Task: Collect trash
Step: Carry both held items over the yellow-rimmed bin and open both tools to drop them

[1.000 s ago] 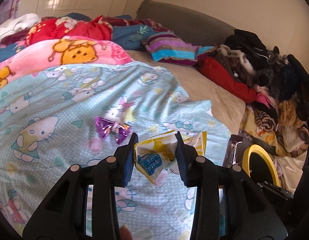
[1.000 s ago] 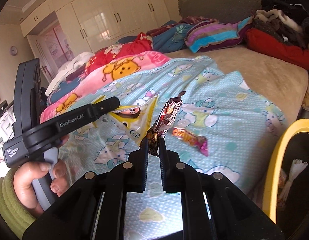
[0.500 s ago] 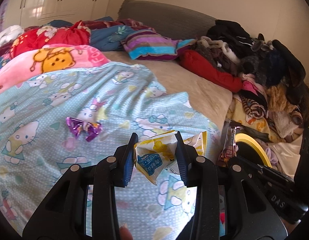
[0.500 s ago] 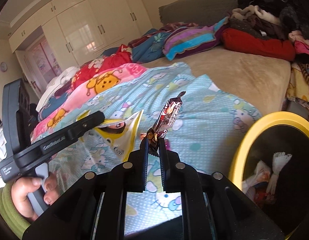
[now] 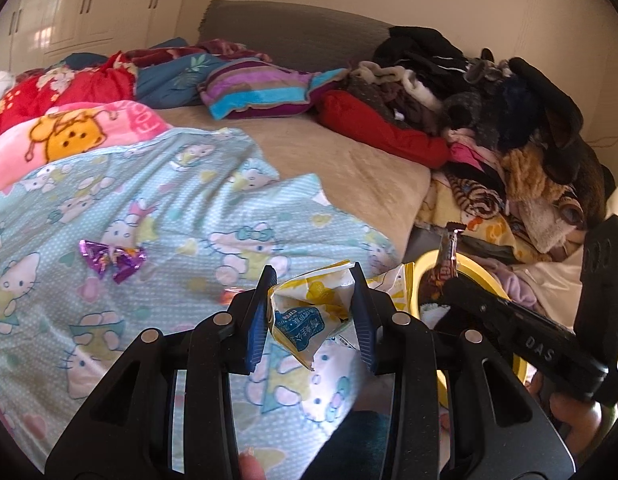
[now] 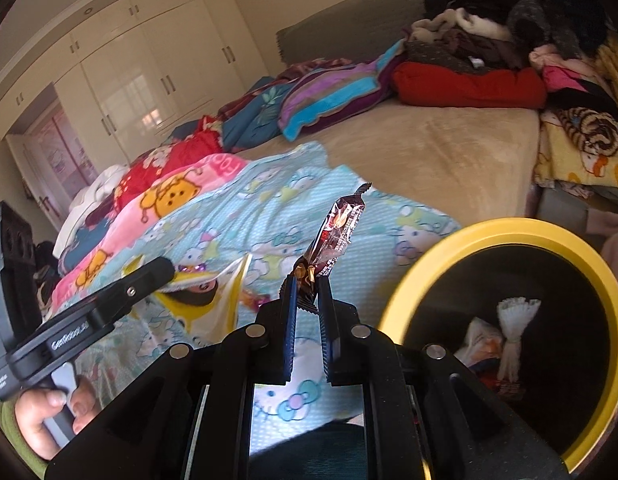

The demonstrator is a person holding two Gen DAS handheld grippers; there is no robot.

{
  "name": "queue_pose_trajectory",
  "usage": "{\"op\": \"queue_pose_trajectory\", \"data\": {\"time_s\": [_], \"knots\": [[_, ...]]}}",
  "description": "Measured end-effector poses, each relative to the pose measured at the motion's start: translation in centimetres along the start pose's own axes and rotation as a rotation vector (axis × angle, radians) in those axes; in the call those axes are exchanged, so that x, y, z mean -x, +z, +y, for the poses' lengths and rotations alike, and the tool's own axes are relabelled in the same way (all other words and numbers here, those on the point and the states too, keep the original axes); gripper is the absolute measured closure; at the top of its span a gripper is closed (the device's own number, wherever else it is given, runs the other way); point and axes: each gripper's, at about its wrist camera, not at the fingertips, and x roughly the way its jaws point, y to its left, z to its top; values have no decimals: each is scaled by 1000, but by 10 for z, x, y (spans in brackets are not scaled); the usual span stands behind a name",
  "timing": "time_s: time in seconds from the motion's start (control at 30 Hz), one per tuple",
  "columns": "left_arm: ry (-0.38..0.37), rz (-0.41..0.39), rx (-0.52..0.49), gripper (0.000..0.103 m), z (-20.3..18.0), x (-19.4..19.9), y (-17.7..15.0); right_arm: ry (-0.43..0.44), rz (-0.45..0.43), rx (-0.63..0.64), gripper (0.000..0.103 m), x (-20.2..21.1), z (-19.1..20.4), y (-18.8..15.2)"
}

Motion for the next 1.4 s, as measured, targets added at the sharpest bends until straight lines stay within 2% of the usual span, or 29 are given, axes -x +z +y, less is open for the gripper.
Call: {"op": "queue_pose_trajectory", "data": {"time_s": [0.6, 1.13, 1.4], "knots": [[-89, 28, -118, 74, -70, -13, -10, -112, -39, -118, 92, 32, -73, 5], [-120, 66, -194, 74, -105, -29, -25, -199, -31, -165, 92, 43, -115, -1], [-132, 96, -235, 73, -121, -42, -35, -210, -8, -201, 92, 43, -135, -6]]}}
